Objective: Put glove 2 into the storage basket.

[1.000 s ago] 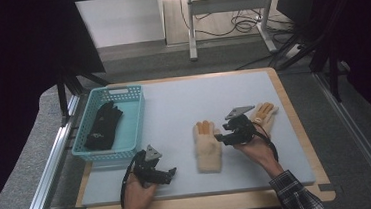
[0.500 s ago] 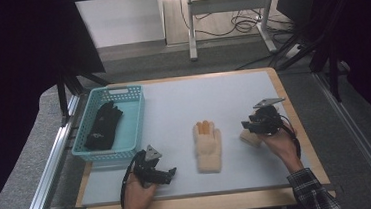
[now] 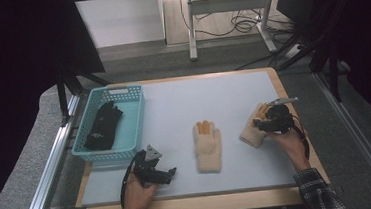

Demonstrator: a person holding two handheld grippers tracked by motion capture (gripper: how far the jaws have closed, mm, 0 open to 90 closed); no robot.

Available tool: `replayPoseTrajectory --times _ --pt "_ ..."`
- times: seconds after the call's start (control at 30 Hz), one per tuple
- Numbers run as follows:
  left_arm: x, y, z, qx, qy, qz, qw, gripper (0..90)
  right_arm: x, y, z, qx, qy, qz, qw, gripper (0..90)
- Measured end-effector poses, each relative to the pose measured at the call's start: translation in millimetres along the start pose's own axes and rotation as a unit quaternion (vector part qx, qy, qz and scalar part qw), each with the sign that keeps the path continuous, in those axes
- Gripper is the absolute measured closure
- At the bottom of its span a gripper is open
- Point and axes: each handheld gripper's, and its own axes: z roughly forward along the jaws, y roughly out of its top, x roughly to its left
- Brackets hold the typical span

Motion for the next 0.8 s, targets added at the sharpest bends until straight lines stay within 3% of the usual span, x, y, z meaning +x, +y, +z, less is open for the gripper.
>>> replayPoseTrajectory --times 0.2,0.27,0.33,0.43,0.57,0.8 --pt "0.1 0.0 -0.1 0.000 0.000 0.001 1.0000 2.9 2.2 -5.9 16.0 0.010 -0.024 -0.002 0.9997 36.3" --pt "0.0 0.0 0.0 0.000 0.000 0.000 1.0000 2.9 4.0 -11.3 21.5 0.013 -0.031 -0.008 0.9994 41.7" --pt "0.0 0.0 0.0 0.000 0.000 0.000 1.0000 2.9 4.7 -16.1 22.1 0.000 -0.021 -0.003 0.9998 54.1" --pt "0.0 0.0 0.0 0.000 0.000 0.000 1.0000 2.9 6.5 -16.5 19.2 0.003 -0.019 -0.009 0.9998 60.2" --pt "0.1 0.0 -0.1 0.000 0.000 0.001 1.0000 2.9 6.2 -14.4 14.9 0.009 -0.020 -0.019 0.9996 62.5" --pt "0.1 0.0 0.1 0.000 0.000 -0.001 1.0000 2.8 7.7 -14.4 2.0 -0.007 -0.002 -0.020 0.9998 63.2"
